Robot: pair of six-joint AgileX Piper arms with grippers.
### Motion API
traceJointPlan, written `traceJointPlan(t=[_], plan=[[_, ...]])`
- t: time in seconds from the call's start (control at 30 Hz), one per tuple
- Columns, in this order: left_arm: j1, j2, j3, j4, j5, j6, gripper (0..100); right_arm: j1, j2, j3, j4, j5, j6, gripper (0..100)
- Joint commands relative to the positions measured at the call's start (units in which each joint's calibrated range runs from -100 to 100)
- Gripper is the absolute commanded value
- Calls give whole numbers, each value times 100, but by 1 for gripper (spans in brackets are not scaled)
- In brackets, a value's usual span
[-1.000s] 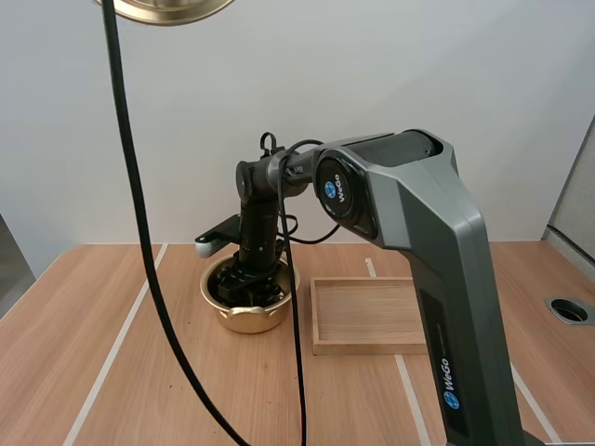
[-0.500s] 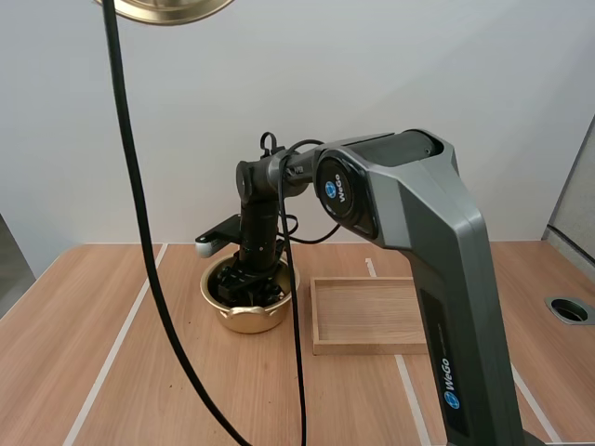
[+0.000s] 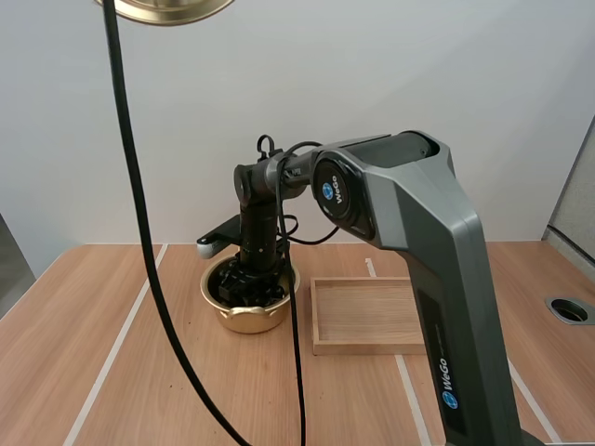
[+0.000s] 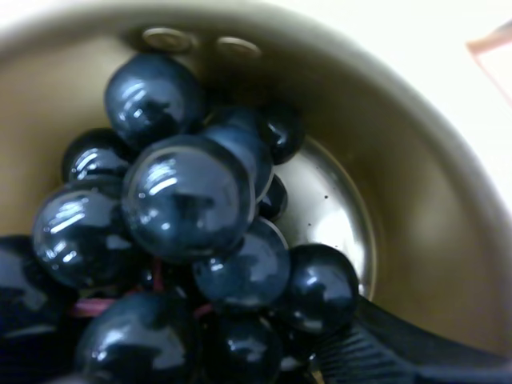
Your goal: Open the pot, put the grape inside, and close it
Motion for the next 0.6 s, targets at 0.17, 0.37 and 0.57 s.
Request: traceJointPlan(t=[0.17, 0.37, 0.57], plan=[[-15, 9, -44, -8, -32, -42, 0, -6, -428, -35, -119, -108, 59, 100], [-15, 9, -44, -8, -32, -42, 0, -6, -717, -35, -176, -84, 59, 100], [-15, -8, -44, -8, -35, -42, 0, -6, -893, -35, -176, -47, 94, 100]])
